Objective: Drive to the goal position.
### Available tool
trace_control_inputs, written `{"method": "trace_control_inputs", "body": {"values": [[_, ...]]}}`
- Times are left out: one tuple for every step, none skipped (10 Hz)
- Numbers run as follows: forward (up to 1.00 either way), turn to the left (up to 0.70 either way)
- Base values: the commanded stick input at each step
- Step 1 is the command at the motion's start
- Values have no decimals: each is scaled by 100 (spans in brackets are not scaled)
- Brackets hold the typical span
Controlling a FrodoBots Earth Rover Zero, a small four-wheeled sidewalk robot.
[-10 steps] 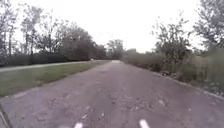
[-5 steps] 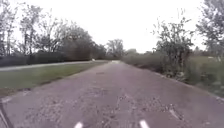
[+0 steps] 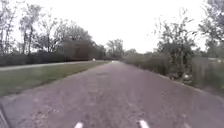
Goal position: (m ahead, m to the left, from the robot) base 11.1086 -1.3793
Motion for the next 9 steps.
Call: {"method": "trace_control_inputs", "body": {"values": [[70, 0], [70, 0], [70, 0], [70, 0], [70, 0], [70, 0], [70, 0], [70, 0], [70, 0]]}}
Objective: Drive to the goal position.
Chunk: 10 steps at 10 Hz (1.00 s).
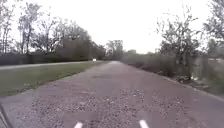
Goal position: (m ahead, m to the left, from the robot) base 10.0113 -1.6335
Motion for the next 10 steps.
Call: {"method": "trace_control_inputs", "body": {"values": [[70, 0], [70, 0], [70, 0], [70, 0], [70, 0], [70, 0], [70, 0], [70, 0], [70, 0], [70, 0]]}}
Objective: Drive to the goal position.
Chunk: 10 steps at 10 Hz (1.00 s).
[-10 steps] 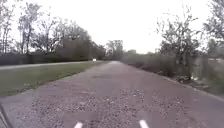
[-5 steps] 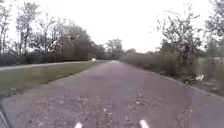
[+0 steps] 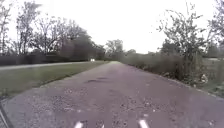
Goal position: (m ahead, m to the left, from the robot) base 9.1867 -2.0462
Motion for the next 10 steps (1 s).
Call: {"method": "trace_control_inputs", "body": {"values": [[70, 0], [70, 0], [70, 0], [70, 0], [70, 0], [70, 0], [70, 0], [70, 0], [70, 0], [70, 0]]}}
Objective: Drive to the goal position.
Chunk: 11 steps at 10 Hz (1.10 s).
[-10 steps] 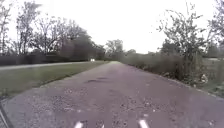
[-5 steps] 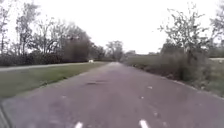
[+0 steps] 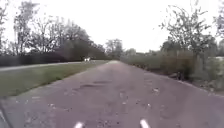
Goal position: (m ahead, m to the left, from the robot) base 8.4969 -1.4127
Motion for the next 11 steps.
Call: {"method": "trace_control_inputs", "body": {"values": [[70, 0], [70, 0], [70, 0], [70, 0], [70, 0], [70, 0], [70, 0], [70, 0], [70, 0], [70, 0], [70, 0]]}}
